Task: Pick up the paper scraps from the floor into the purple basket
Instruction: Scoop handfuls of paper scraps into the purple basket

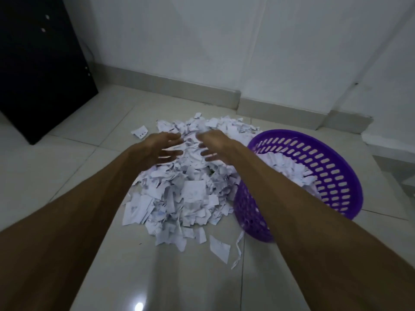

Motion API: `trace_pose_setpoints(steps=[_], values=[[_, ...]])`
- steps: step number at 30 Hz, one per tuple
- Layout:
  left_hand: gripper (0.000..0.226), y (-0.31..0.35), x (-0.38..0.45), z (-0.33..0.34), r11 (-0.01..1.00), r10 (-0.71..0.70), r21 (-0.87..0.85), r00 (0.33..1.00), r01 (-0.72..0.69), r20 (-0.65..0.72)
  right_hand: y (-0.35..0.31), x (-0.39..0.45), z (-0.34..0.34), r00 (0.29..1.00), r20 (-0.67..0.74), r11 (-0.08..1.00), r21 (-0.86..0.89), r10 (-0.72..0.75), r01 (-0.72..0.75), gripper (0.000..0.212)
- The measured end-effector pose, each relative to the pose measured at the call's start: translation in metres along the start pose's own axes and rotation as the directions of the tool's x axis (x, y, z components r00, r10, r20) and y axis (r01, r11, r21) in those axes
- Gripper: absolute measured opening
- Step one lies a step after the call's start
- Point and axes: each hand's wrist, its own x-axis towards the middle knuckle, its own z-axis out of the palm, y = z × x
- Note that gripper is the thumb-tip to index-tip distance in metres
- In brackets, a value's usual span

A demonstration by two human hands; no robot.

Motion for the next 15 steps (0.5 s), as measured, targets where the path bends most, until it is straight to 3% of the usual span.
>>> trace_pose_setpoints(steps=[4,9,13,15], values=[[0.033,-0.037,0.012,-0.047,0.985,-0.133,0.099,0.988,0.141,-0.084,0.027,0.022,0.03,0.983,0.146,0.973,-0.219,0.111,-0.077,0.054],[0.038,-0.076,0.024,-0.088,0.899,-0.299,0.272,0.935,0.343,-0.191,0.05,0.05,0.07,0.946,0.267,0.878,-0.478,0.182,-0.034,0.096],[0.042,-0.095,0.032,-0.099,0.878,-0.416,0.224,0.906,0.422,-0.076,0.063,0.07,0.089,0.952,0.253,0.821,-0.571,0.169,0.006,0.117],[0.041,-0.101,0.037,-0.094,0.883,-0.417,0.223,0.908,0.414,-0.033,0.068,0.074,0.094,0.956,0.234,0.802,-0.597,0.174,0.0,0.117]])
